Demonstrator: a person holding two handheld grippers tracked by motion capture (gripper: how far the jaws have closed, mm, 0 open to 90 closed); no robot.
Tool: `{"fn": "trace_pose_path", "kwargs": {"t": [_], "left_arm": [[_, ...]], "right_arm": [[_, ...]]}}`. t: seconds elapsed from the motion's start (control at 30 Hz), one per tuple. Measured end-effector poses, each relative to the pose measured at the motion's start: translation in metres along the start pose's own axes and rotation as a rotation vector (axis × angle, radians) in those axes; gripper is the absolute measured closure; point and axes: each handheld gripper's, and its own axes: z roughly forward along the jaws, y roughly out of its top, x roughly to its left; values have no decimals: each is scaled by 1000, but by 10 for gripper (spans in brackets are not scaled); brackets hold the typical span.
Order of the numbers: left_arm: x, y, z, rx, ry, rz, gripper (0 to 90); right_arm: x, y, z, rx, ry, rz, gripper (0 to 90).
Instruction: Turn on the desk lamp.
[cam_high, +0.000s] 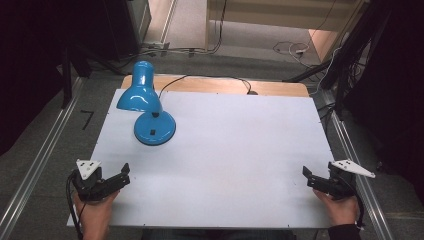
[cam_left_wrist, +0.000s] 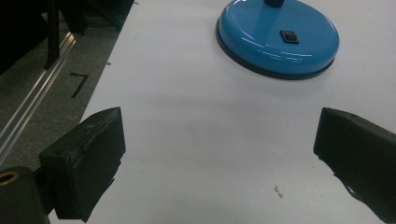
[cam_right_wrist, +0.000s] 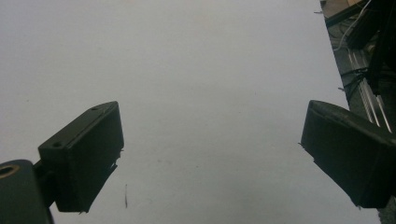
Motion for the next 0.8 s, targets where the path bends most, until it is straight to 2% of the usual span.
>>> {"fn": "trace_pose_path", "kwargs": {"t": [0.3,0.4,0.57,0.8], "left_arm": [[-7,4,7,5,-25,19,40],[-9,5,8,1,-26,19,42],[-8,7,8,-7,-26,10,45],[-10,10,11,-5,-41,5,47]], "right_arm": [[-4,-2,0,-5,-9,18,43],[-6,-2,2,2,17,47,43],[-7,-3,2,2,18,67,43],[-6,-2,4,3,14,61,43]]}}
